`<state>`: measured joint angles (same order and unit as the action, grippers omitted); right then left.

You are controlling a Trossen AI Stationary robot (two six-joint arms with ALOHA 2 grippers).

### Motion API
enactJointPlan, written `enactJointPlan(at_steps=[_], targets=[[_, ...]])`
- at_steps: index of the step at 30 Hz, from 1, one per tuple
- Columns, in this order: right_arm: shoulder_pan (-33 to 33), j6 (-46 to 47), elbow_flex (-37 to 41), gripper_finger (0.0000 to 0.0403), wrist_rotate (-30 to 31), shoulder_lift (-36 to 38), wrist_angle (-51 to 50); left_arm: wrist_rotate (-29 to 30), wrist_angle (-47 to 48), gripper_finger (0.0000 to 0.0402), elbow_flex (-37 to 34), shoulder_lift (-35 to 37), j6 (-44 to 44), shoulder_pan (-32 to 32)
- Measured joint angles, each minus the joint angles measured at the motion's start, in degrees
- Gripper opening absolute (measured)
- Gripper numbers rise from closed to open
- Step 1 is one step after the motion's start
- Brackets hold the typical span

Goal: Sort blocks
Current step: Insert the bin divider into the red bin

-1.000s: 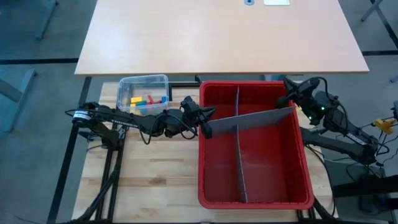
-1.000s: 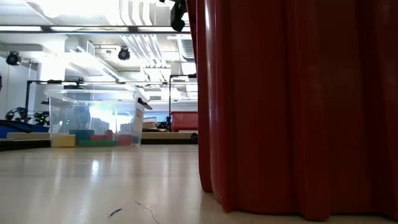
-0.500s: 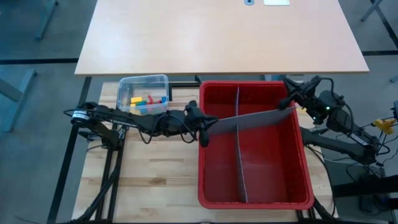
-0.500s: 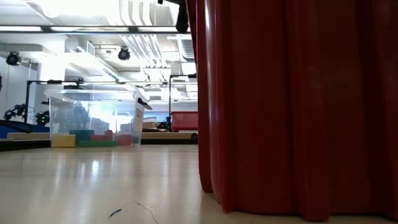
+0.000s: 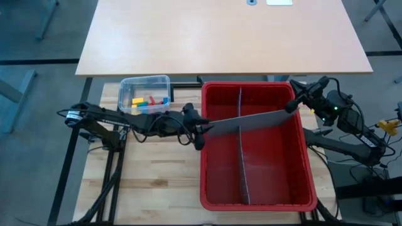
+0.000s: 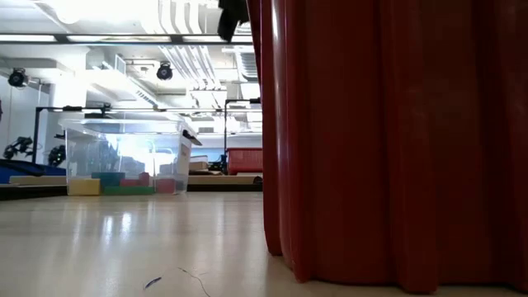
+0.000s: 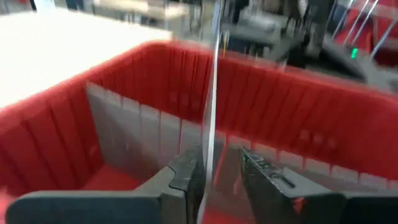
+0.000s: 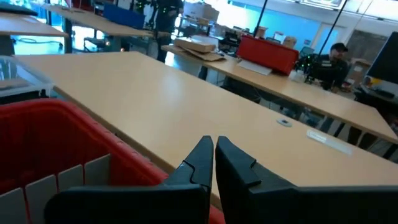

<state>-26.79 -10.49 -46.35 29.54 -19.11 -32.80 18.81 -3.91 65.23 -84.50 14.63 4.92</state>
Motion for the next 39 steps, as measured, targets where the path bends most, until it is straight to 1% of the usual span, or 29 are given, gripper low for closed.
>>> enactJointPlan(at_steps=[3, 7, 11, 14, 16, 21, 23, 27, 29, 32, 35, 39], targets=[[0.00, 0.00, 0.00, 0.0000, -0.02, 0.00, -0.01, 0.05, 3.27, 0.0101, -0.02, 1.13, 1.12, 0.14], [0.00, 0.15, -0.43, 0.0000, -0.53, 0.00, -0.67, 0.09, 3.35, 0.0120, 0.00, 2.30, 1.16, 0.14], [0.00, 1.28, -4.22, 0.0000, -8.17, 0.00, -5.42, 0.07, 5.52, 0.0135, 0.00, 3.15, 2.16, 0.14], [0.00, 2.62, -8.69, 0.0000, -13.67, 0.00, -12.03, 0.09, 6.59, 0.0142, 0.00, 3.33, 2.65, 0.14], [0.00, 3.77, -12.20, 0.0000, -16.27, 0.00, -17.36, 0.09, 6.94, 0.0143, 0.00, 3.33, 2.65, 0.14], [0.00, 7.83, -20.47, 0.0000, -18.63, 0.00, -32.80, 0.19, 7.06, 0.0144, 0.00, 3.33, 2.59, 0.05], [0.02, 8.90, -23.07, 0.0000, -20.51, 0.04, -38.37, 0.22, 7.32, 0.0144, 0.00, 3.33, 2.55, -0.03], [0.00, 10.56, -25.42, 0.0006, -24.77, 0.07, -45.10, 0.67, 7.61, 0.0144, 0.00, 3.33, 2.49, -0.06], [0.02, 10.65, -25.67, 0.0020, -27.55, 0.11, -46.77, 1.18, 7.59, 0.0144, 0.00, 3.33, 2.48, -0.06], [0.00, 10.80, -25.60, 0.0059, -30.52, 0.64, -48.06, 1.23, 7.52, 0.0144, 0.00, 3.33, 2.60, -0.06], [0.02, 12.01, -25.57, 0.0108, -31.08, 1.76, -49.98, 1.23, 7.41, 0.0144, 0.00, 3.33, 2.91, 0.01], [0.02, 11.37, -25.25, 0.0169, -30.96, 3.87, -52.73, 1.23, 7.42, 0.0144, 0.00, 3.40, 3.40, 0.14]])
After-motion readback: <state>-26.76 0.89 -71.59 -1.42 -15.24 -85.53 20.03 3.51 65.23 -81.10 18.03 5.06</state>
